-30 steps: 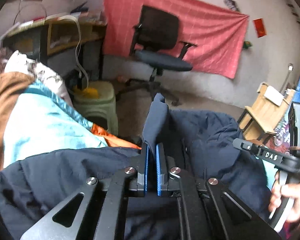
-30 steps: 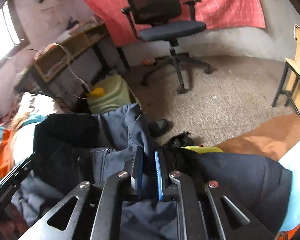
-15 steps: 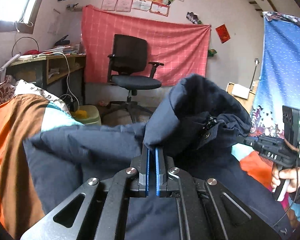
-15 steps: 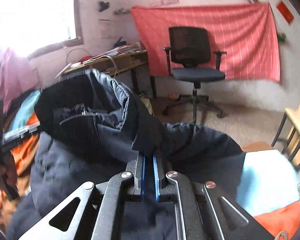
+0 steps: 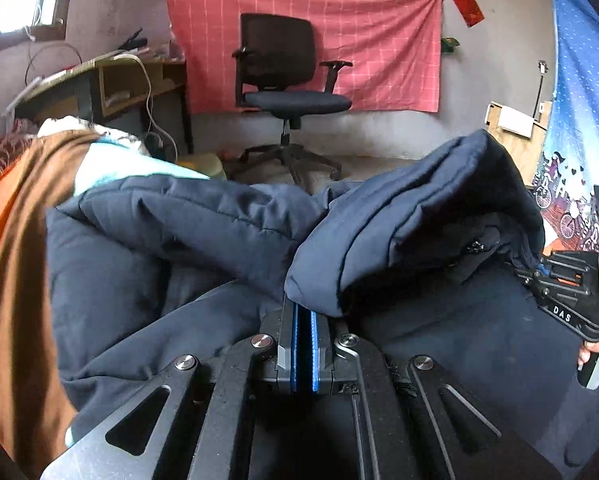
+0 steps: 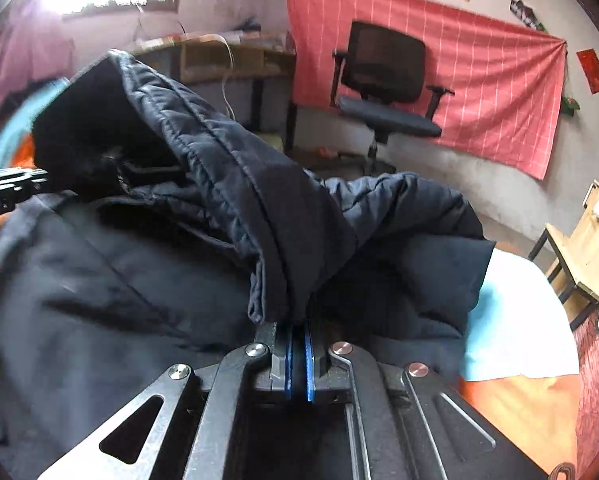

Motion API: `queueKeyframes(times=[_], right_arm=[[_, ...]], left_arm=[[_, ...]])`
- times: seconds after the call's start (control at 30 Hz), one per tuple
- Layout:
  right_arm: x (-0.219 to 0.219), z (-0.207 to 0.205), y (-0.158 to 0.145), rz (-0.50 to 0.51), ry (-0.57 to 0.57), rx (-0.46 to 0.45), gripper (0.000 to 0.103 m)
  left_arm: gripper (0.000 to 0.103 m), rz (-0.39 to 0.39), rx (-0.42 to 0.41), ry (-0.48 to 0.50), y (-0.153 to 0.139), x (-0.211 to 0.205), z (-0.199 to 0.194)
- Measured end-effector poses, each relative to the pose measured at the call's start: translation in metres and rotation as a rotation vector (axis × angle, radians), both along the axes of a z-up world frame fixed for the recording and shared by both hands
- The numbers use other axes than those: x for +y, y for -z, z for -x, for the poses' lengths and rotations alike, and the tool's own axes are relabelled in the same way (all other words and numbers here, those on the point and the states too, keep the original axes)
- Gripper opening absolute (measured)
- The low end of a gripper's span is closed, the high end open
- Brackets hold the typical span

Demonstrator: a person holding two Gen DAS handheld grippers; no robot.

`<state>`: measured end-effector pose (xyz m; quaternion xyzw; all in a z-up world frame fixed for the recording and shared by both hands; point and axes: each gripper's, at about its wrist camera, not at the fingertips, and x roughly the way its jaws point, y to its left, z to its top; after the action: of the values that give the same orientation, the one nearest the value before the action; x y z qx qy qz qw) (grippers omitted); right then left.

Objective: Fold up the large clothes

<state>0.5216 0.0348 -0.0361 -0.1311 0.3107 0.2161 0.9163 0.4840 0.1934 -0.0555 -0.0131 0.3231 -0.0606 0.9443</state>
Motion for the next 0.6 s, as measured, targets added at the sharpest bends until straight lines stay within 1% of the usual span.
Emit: queueKeyframes(times=[0.1,0.2,0.27,0.3,0.33,0.37,0.43,0.53,0.6], right_arm=[[0.003,-0.014,0.013,0.012,0.006,0.026,0.005],[0.0,-0.019,0.017,0.009,0.003,0.029,0.005],[-0.003,-0.02,0.018,-0.002,0.003,0.023,0.005],[-0.006,-0.021,0.019,-0.006,0.003,0.019,0.005],[-0.005,-0.021,0.019,-0.007,0.003,0.013,0.005],[-0.007,-0.017,0.021,-0.007,0.002,0.008,0.005],[-0.008,-0.014,0.022,-0.009,0.002,0.003,0.005],[-0.007,-0.013,0.023,-0.014,0.001,0.003,0.005],[-0.007,-0.012,0.023,-0.017,0.002,0.003,0.005]], left_arm=[[0.004,0.023,0.0,0.012,0.001,0.005,-0.001],[0.005,0.041,-0.001,0.007,-0.005,0.013,0.014],[0.005,0.115,-0.028,-0.024,-0.013,0.022,0.035],[0.005,0.182,-0.052,-0.029,-0.019,0.029,0.048],[0.006,0.225,-0.067,-0.033,-0.025,0.034,0.057],[0.007,0.237,-0.078,-0.03,-0.033,0.034,0.061],[0.007,0.236,-0.111,-0.013,-0.053,0.028,0.056],[0.007,0.302,-0.137,0.013,-0.079,0.017,0.028],[0.008,0.298,-0.118,0.042,-0.086,0.006,0.001]])
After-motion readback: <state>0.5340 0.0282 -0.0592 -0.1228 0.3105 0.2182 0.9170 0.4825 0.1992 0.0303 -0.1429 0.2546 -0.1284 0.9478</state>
